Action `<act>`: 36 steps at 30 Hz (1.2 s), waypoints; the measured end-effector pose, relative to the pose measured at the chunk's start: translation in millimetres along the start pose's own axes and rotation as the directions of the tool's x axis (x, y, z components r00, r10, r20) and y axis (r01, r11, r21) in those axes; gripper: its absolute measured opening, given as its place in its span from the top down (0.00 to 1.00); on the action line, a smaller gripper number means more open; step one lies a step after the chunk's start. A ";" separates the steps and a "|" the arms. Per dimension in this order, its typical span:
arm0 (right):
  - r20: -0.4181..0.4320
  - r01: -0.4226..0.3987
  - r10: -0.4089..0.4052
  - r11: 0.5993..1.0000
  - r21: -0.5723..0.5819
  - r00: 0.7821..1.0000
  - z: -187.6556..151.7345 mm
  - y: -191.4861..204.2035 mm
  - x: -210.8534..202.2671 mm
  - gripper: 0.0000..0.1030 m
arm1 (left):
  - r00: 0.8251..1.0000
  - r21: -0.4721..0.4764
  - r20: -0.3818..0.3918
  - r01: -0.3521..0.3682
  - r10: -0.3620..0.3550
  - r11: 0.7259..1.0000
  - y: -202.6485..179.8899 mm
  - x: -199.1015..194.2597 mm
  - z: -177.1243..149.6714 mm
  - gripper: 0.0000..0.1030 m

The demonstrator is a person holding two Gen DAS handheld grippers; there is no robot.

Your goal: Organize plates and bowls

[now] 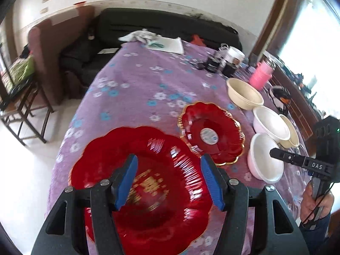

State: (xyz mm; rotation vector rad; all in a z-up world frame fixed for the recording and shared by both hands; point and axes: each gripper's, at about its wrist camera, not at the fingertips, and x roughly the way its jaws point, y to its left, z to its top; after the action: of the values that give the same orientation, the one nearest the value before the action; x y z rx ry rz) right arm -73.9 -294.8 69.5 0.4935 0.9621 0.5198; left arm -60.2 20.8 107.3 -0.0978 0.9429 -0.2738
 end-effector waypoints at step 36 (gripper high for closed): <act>-0.227 0.283 -0.295 0.955 -0.088 0.928 90.1 -34.1 88.0 0.90 | 0.953 0.041 -0.296 -0.050 0.060 0.998 -21.8 147.4 61.0 0.66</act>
State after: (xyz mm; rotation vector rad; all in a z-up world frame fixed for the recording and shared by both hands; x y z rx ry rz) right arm 51.6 -281.7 36.6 0.2360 1.2250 0.3400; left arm 66.9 -42.8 31.8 0.0016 1.2386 -0.2562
